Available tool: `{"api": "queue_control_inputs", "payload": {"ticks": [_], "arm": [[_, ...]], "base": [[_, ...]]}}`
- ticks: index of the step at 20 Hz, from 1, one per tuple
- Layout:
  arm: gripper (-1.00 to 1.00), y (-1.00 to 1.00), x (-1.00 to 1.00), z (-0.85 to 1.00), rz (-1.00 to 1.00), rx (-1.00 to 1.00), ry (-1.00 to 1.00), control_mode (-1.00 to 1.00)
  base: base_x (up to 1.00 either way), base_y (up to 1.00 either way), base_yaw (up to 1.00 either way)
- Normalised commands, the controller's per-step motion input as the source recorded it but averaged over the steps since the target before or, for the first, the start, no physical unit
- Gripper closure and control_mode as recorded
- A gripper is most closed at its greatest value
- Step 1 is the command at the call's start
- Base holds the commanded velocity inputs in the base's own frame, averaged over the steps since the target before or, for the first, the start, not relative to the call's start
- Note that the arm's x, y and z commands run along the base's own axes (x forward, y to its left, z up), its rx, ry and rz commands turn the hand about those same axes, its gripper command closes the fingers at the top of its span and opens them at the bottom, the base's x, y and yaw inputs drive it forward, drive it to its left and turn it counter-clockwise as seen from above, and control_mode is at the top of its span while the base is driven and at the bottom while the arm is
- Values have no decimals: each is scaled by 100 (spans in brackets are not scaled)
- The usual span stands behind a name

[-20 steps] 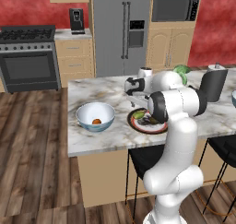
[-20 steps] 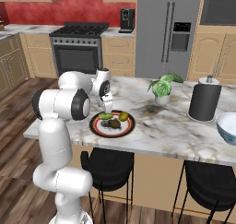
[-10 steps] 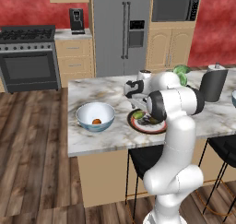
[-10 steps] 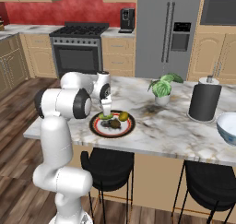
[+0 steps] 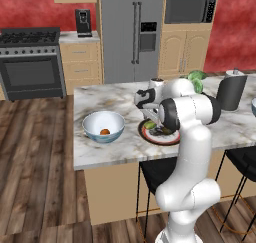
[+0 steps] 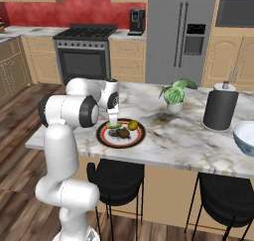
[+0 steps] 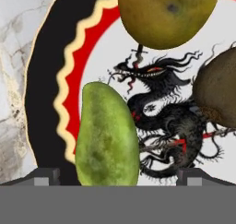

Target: Take the fruits from the plate on the dining counter and place two fruits in each bowl.

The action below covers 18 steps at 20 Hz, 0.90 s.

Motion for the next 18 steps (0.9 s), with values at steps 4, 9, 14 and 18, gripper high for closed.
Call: {"api": "queue_control_inputs", "payload": {"ticks": [4,9,14,18], "arm": [[-100,0,6,-23,-2,0,0,-100],[-100,-1,2,-17,0,1,-1,-100],[-100,0,0,-11,0,1,-1,-100],[-100,0,0,-1,0,1,0,-100]], "base": [[0,0,0],[0,0,0],[0,0,0],[0,0,0]]}}
